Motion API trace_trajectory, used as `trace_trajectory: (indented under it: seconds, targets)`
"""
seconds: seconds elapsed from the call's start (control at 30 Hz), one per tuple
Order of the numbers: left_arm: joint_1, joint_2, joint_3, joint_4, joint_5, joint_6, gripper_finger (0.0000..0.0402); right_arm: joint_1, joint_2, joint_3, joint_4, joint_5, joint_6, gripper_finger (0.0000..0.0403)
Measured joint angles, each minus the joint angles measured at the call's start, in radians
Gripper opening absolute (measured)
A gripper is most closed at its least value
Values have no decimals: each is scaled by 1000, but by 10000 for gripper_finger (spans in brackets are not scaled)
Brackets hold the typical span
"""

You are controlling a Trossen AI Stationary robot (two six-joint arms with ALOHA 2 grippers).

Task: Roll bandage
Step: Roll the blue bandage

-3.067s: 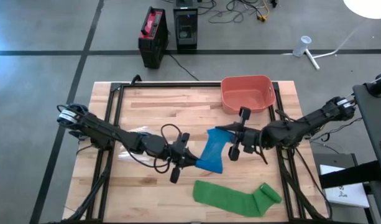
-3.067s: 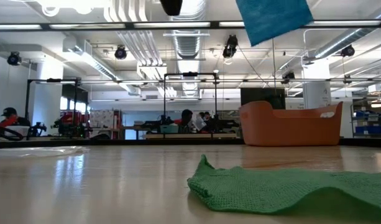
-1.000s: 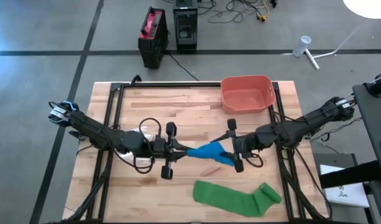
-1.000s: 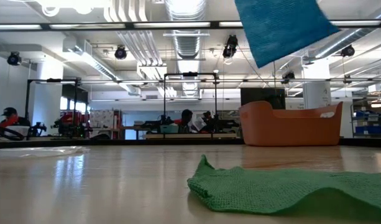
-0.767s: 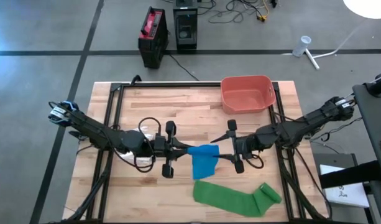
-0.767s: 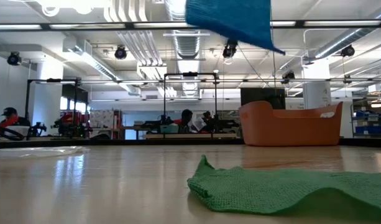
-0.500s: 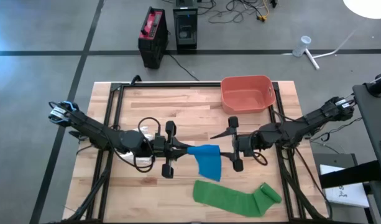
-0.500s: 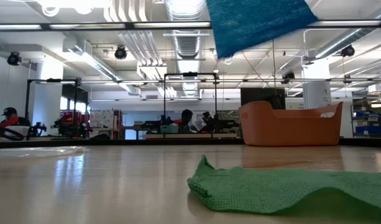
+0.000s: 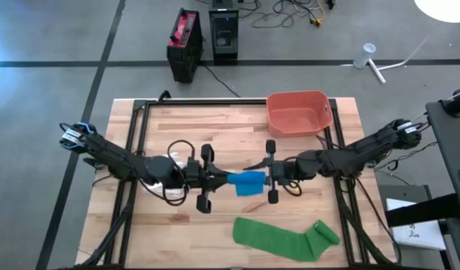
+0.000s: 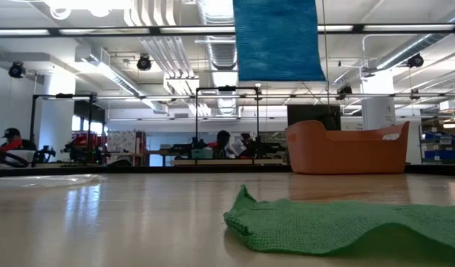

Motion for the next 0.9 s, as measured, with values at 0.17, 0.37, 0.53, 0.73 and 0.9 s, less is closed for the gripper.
trace_trajectory:
  seconds: [0.17, 0.37, 0.53, 0.73, 0.9]
  targets:
    - [8, 0, 0, 49, -2, -39, 2, -4, 30, 1, -23, 1, 18, 13]
    - [13, -30, 0, 59, -3, -39, 2, -3, 51, 0, -110, 1, 64, 3]
    - [23, -73, 0, 54, -7, -38, 2, 0, 51, -7, -152, 0, 76, 1]
    - [46, -134, 0, -5, -105, 38, 2, 0, 51, -9, -161, -1, 85, 1]
    - [65, -173, 0, -104, -210, 126, 2, 24, 43, -10, -161, -7, 87, 0]
